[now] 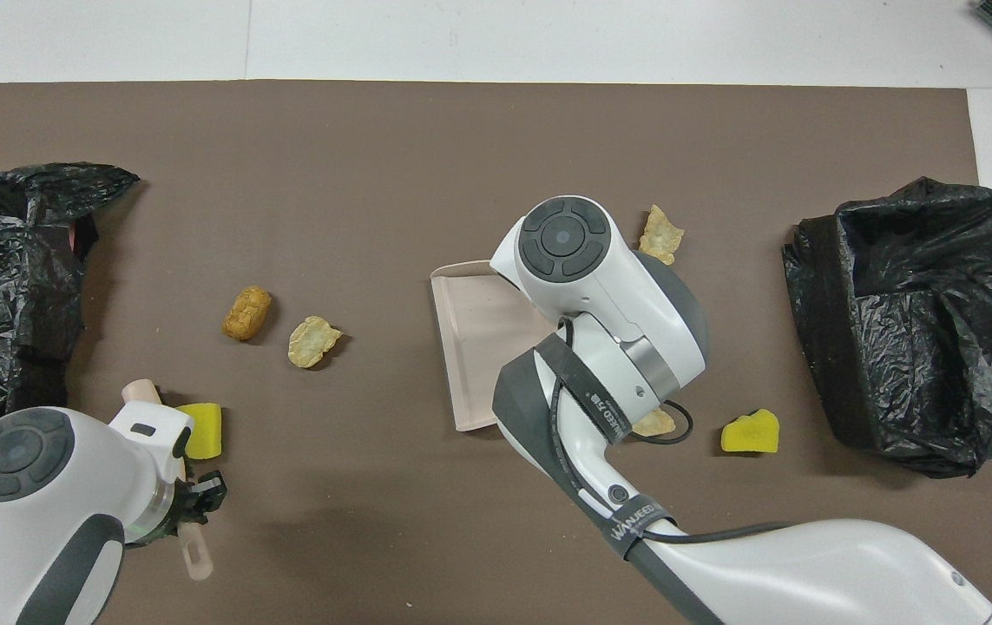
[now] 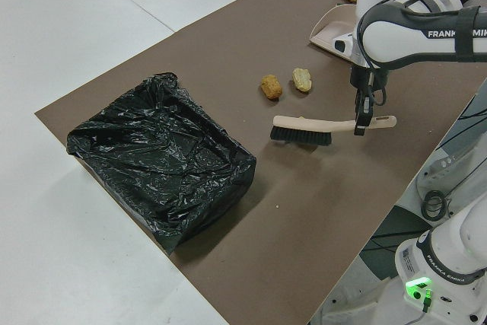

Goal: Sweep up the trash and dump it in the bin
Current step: 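Grasp the wooden brush with the left gripper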

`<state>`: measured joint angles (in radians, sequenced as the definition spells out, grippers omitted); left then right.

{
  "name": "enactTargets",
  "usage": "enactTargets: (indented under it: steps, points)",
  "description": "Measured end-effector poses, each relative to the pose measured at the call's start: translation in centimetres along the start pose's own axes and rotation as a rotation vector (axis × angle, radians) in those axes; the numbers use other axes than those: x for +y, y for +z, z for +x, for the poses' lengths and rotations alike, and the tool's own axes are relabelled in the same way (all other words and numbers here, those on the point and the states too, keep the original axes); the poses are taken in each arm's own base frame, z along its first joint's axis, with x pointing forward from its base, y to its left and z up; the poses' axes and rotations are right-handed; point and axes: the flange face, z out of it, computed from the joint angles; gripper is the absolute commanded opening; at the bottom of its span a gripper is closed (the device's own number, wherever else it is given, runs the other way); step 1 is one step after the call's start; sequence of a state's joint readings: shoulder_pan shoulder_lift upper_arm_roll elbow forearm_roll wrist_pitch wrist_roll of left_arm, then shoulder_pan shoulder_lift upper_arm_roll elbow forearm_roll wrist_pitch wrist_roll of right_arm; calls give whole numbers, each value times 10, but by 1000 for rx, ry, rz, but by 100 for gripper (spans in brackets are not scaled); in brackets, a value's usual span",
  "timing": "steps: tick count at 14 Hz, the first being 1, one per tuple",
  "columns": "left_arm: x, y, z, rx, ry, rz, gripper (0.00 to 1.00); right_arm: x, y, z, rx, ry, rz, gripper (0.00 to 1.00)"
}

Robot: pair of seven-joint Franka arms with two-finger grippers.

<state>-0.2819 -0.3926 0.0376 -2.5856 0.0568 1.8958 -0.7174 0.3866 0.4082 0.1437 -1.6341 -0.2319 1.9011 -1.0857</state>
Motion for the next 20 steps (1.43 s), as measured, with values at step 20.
enactTargets:
  steps: [20]
  points:
    - [162,-16,34,165,487,-147,0,2,8,6,10,161,-8,0]
